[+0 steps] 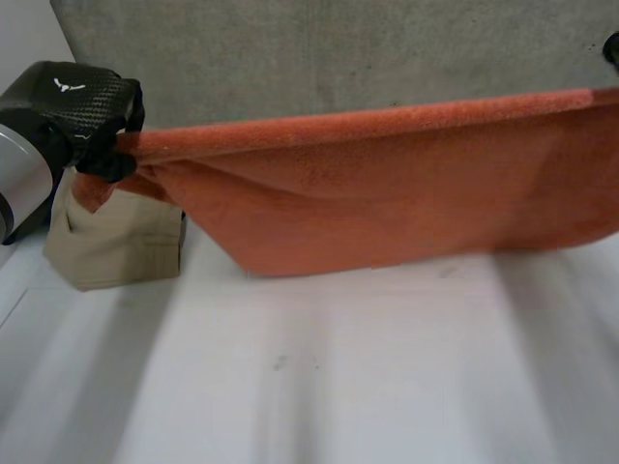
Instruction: Fold the laundry.
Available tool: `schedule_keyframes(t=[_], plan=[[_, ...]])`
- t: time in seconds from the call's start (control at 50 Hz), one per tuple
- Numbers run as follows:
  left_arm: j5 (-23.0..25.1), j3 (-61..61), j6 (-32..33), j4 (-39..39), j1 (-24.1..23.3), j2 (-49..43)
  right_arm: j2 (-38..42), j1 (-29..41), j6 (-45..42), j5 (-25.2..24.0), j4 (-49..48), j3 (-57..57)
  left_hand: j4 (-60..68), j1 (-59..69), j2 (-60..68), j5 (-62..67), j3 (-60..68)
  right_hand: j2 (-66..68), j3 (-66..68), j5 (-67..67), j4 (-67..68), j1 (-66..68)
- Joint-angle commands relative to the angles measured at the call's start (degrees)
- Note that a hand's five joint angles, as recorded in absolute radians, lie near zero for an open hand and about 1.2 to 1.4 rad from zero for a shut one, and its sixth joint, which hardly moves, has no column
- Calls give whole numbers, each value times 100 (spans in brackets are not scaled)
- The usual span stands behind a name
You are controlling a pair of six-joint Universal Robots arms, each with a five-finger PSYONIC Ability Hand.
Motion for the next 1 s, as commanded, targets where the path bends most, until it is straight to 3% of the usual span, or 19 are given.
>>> schedule_keyframes(t=[0.02,0.16,0.22,0.32,0.38,0.42,0.52,0.68,0.84,0.92,1.0], plan=[[-10,425,220,182,197,-1353,988,494,-562,529,-2,55,1146,1493,1169,1440,1198,1310,1207,1256,1148,1773],[-63,1778,686,639,65,-2744,2236,565,-775,1040,-624,-655,1146,1493,1169,1440,1198,1310,1207,1256,1148,1773],[-63,2753,765,1324,74,-3254,2537,574,-740,1102,-1152,-1095,1146,1493,1169,1440,1198,1310,1207,1256,1148,1773],[-37,3835,827,3393,56,-3458,2670,582,-276,1207,-3327,-1913,1146,1493,1169,1440,1198,1310,1207,1256,1148,1773],[-28,3898,792,4241,83,-3423,2443,582,59,1269,-4664,-1870,1146,1493,1169,1440,1198,1310,1207,1256,1148,1773],[-28,3977,792,4770,65,-3335,2328,600,104,1252,-5037,-1800,1146,1493,1169,1440,1198,1310,1207,1256,1148,1773],[-63,3811,783,4525,83,-3238,2274,617,148,1102,-5048,-1554,1146,1493,1169,1440,1198,1310,1207,1256,1148,1773],[7,2177,792,4331,56,-3203,2370,653,332,839,-4485,-544,1146,1493,1169,1440,1198,1310,1207,1256,1148,1773],[148,647,862,4455,-75,-3509,3372,609,482,627,-4055,-25,1146,1493,1169,1440,1198,1310,1207,1256,1148,1773],[95,243,1116,4279,-224,-3826,3575,574,447,636,-3704,107,1146,1493,1169,1440,1198,1310,1207,1256,1148,1773],[16,-379,1459,3719,-304,-3565,3452,582,368,636,-3107,493,1146,1493,1169,1440,1198,1310,1207,1256,1148,1773]])
